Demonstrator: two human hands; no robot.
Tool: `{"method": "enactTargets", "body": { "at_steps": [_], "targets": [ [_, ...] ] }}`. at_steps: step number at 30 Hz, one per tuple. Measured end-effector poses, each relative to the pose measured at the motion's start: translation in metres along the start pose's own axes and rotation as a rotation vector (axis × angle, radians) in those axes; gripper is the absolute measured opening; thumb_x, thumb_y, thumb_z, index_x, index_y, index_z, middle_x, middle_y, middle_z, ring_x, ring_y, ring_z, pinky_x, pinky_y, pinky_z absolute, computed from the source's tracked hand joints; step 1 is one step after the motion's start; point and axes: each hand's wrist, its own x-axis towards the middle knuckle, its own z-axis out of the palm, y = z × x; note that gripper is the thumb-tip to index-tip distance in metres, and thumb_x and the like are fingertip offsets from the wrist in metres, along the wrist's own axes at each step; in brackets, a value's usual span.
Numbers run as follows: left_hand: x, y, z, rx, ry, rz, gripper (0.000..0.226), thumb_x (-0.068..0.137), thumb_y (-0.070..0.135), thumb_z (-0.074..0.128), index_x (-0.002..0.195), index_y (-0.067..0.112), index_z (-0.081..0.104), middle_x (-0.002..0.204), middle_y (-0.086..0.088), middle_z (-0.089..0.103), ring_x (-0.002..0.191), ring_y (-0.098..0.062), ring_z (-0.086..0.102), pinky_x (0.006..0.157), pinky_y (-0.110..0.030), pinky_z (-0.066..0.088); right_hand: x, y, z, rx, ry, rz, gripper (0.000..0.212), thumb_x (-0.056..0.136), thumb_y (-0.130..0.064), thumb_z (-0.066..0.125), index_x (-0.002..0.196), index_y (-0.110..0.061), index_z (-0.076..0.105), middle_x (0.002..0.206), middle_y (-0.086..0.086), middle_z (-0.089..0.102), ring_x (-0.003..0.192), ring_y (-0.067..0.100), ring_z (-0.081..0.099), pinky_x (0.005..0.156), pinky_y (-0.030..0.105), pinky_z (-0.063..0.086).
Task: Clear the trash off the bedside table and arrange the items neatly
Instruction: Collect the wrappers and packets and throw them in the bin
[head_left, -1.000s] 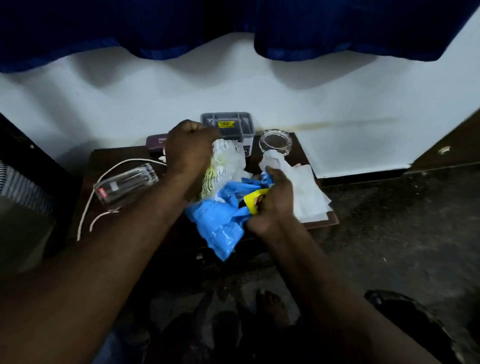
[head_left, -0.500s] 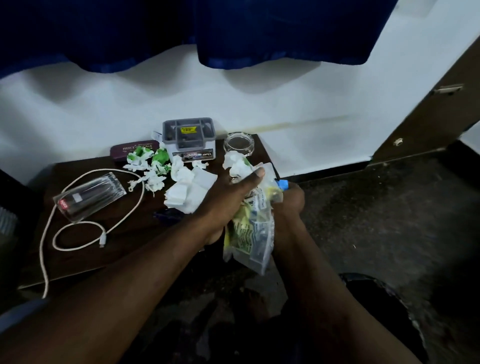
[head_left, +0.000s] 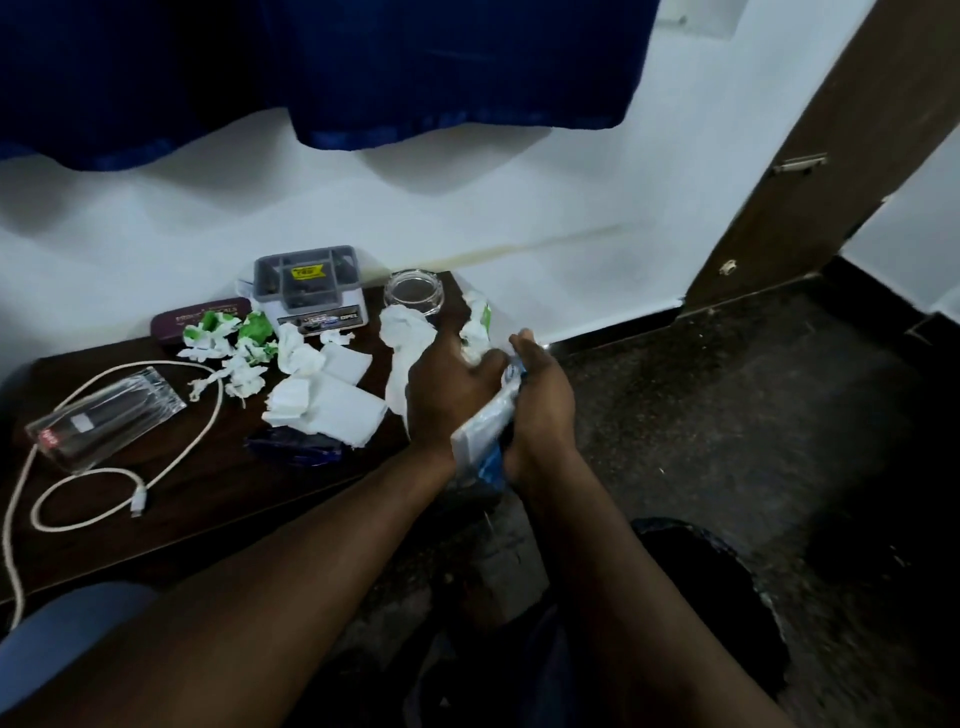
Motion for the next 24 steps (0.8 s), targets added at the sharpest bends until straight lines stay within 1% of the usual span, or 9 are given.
{"method": "enactTargets", "body": {
  "at_steps": [4, 8, 10, 12, 15, 17, 19, 21, 24],
  "targets": [
    [0.002, 0.031, 0.027, 0.065, 0.049, -0.038, 0.028, 0.084, 0.031, 0.067, 0.110, 0.028, 0.054, 0.093, 0.003, 0.071, 0.091, -0.028, 0.066, 0.073, -0.032, 0.046, -0.012, -0.010, -0.022, 0.057, 0.032, -0.148, 0.064, 0.081, -0.058, 0.070, 0.127, -0.015, 0.063, 0.127, 0.017, 0.071, 0.122, 0.032, 0.068, 0.113, 0.053, 0.048],
    [-0.021, 0.058, 0.060, -0.084, -0.075, -0.060, 0.031, 0.085, 0.041, 0.066, 0.113, 0.035, 0.056, 0.093, 0.015, 0.065, 0.085, -0.014, 0.059, 0.075, -0.027, 0.043, -0.020, -0.019, -0.048, 0.011, 0.203, -0.290, 0.095, 0.072, -0.065, 0.073, 0.150, -0.016, 0.048, 0.146, 0.012, 0.061, 0.135, 0.027, 0.059, 0.117, 0.049, 0.044],
    [-0.030, 0.068, 0.076, -0.228, -0.251, -0.080, 0.026, 0.085, 0.037, 0.066, 0.108, 0.027, 0.066, 0.098, 0.012, 0.073, 0.091, -0.011, 0.066, 0.080, -0.026, 0.049, -0.017, -0.027, -0.067, -0.016, 0.369, -0.371, 0.074, 0.087, -0.060, 0.068, 0.146, -0.018, 0.052, 0.145, 0.013, 0.060, 0.136, 0.028, 0.057, 0.117, 0.048, 0.044],
    [-0.043, 0.079, 0.093, -0.323, -0.390, -0.149, 0.019, 0.088, 0.025, 0.062, 0.099, 0.014, 0.072, 0.099, -0.003, 0.078, 0.081, -0.014, 0.069, 0.071, -0.021, 0.050, -0.011, -0.034, -0.092, -0.003, 0.483, -0.422, 0.052, 0.099, -0.051, 0.063, 0.138, -0.018, 0.059, 0.137, 0.014, 0.064, 0.130, 0.029, 0.061, 0.113, 0.049, 0.047],
    [-0.076, 0.094, 0.122, -0.486, -0.533, -0.312, 0.040, 0.101, 0.021, 0.049, 0.120, -0.012, 0.063, 0.126, -0.034, 0.063, 0.091, -0.033, 0.064, 0.056, -0.006, 0.045, -0.003, -0.039, -0.137, 0.020, 0.612, -0.449, 0.042, 0.104, -0.041, 0.059, 0.130, -0.009, 0.063, 0.130, 0.017, 0.068, 0.126, 0.031, 0.064, 0.110, 0.048, 0.049],
    [-0.104, 0.103, 0.146, -0.594, -0.656, -0.336, 0.060, 0.095, 0.048, 0.047, 0.127, 0.000, 0.064, 0.133, -0.025, 0.063, 0.101, -0.025, 0.066, 0.078, -0.013, 0.055, -0.001, -0.042, -0.171, 0.014, 0.703, -0.450, 0.030, 0.107, -0.036, 0.056, 0.118, -0.010, 0.066, 0.116, 0.011, 0.073, 0.112, 0.027, 0.068, 0.098, 0.039, 0.054],
    [-0.126, 0.108, 0.170, -0.616, -0.731, -0.339, 0.068, 0.081, 0.070, 0.053, 0.112, 0.013, 0.073, 0.111, -0.007, 0.077, 0.101, -0.017, 0.073, 0.094, -0.033, 0.057, -0.004, -0.045, -0.203, 0.005, 0.757, -0.453, 0.025, 0.109, -0.034, 0.052, 0.102, -0.016, 0.067, 0.097, 0.007, 0.072, 0.094, 0.022, 0.068, 0.086, 0.041, 0.054],
    [-0.141, 0.108, 0.192, -0.565, -0.692, -0.379, 0.062, 0.079, 0.074, 0.058, 0.102, 0.019, 0.077, 0.091, 0.007, 0.080, 0.086, -0.007, 0.076, 0.079, -0.027, 0.061, -0.008, -0.045, -0.229, -0.003, 0.802, -0.458, 0.033, 0.108, -0.039, 0.052, 0.086, -0.020, 0.068, 0.082, 0.001, 0.074, 0.079, 0.016, 0.068, 0.079, 0.043, 0.055],
    [-0.158, 0.095, 0.220, -0.466, -0.609, -0.477, 0.041, 0.077, 0.053, 0.073, 0.103, 0.022, 0.076, 0.091, 0.005, 0.079, 0.081, -0.007, 0.076, 0.062, -0.022, 0.059, -0.011, -0.043, -0.256, 0.038, 0.818, -0.413, 0.039, 0.105, -0.042, 0.057, 0.078, -0.019, 0.073, 0.074, 0.000, 0.076, 0.073, 0.016, 0.072, 0.072, 0.038, 0.056]
  ]
}}
